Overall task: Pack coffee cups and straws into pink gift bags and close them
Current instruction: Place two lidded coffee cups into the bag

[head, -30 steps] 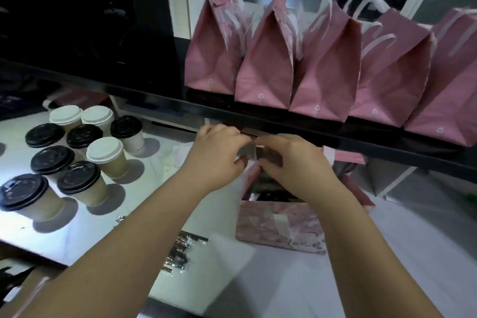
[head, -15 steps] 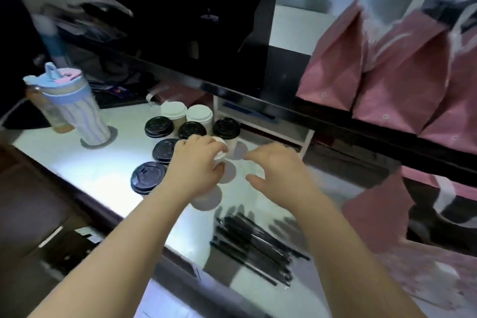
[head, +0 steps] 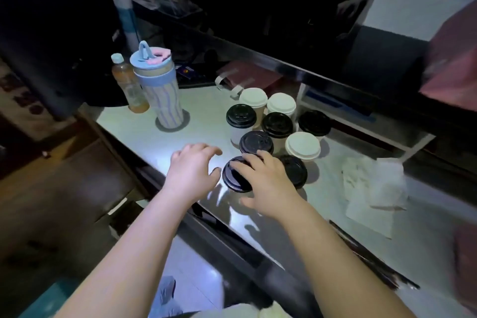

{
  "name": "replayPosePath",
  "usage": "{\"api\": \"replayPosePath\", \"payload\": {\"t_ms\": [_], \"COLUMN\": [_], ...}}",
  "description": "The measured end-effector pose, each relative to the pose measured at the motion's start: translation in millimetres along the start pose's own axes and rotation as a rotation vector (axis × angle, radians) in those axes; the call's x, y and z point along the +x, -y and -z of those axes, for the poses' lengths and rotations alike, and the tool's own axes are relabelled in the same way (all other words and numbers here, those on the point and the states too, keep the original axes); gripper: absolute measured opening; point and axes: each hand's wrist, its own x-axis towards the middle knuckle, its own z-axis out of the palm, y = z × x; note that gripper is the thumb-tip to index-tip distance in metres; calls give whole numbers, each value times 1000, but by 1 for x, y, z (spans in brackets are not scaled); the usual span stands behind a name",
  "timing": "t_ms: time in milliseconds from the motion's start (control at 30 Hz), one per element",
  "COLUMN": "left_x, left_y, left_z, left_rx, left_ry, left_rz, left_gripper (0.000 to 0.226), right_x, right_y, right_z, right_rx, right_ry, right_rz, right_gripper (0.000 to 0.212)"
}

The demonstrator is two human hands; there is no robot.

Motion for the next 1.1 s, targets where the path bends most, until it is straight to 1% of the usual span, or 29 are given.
{"api": "replayPosePath", "payload": {"t_ms": [67, 100, 267, 400, 500, 600, 700, 867, 1000, 1100], "left_x": [0, 0, 4, 8, 17, 32, 50, 75, 77, 66], "left_y": [8, 11, 18, 17, 6, -15, -55, -152, -233, -296], "left_z": [-1, -1, 1, 8, 17, 29, 40, 43, 35, 26], "left_rx": [-4, -3, -22, -38, -33, -26, -65, -99, -138, -193], "left_ry": [2, 4, 9, -16, -27, -87, -147, -150, -138, -105], "left_rz": [3, 2, 10, 4, -47, -122, -249, -477, -600, -704], "left_gripper": [40, 40, 39, 38, 38, 39, 40, 38, 42, 43], "right_x": [8, 10, 15, 13, 5, -10, -37, -103, -163, -217], "right_y": [4, 5, 12, 18, 17, 9, -20, -83, -127, -156], "right_z": [-12, -17, -28, -26, -19, 6, 48, 110, 143, 163], "right_rx": [-90, -124, -152, -77, 9, 173, 356, 419, 320, 200], "right_ry": [66, 74, -49, -68, -55, -93, -140, -293, -402, -433], "right_rz": [-20, -32, -39, -26, -3, -45, -116, -295, -442, -558], "right_gripper": [93, 94, 78, 74, 83, 91, 94, 89, 88, 88]}}
